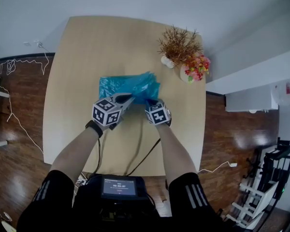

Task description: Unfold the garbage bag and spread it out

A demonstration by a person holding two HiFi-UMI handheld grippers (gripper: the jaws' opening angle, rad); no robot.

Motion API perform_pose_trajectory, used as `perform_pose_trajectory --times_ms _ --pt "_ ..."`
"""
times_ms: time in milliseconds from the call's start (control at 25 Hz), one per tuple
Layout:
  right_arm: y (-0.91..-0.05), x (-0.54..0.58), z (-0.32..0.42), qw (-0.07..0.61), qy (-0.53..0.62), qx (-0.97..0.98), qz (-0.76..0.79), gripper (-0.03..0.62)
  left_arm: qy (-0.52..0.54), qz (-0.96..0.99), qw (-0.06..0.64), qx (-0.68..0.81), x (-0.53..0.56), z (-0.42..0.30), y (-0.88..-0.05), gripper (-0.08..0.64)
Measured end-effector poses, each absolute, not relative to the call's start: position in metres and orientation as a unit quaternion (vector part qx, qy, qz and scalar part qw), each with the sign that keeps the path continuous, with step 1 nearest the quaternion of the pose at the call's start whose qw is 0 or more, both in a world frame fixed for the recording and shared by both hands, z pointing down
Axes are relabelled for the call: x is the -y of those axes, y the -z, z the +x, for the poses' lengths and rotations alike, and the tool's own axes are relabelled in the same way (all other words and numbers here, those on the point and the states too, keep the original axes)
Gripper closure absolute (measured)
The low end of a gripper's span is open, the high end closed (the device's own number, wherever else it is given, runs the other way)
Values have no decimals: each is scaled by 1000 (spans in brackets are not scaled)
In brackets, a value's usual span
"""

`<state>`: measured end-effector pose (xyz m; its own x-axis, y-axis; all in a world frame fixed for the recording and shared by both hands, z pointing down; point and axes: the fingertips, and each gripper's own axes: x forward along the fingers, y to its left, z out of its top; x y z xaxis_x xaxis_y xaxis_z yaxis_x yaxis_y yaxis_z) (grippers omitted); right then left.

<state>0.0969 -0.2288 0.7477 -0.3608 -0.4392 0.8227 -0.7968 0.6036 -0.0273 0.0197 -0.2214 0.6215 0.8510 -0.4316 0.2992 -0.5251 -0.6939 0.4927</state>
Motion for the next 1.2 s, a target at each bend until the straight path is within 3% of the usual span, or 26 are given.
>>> perform_pose_trajectory --times_ms 200,520,720,1040,1200 --pt "-744 227 106 394 -223 796 402 568 -20 906 293 306 239 -18 -586 560" --pt "-731 202 144 377 -230 784 437 571 62 872 270 404 241 -135 -530 560" --pt "-737 179 171 386 -244 763 457 571 52 827 286 482 215 -216 -556 560" --pt "-747 151 188 408 -255 738 473 571 -113 731 357 571 160 -306 -669 560" --pt "-750 149 184 414 -255 733 477 571 -206 706 351 579 154 -325 -701 440"
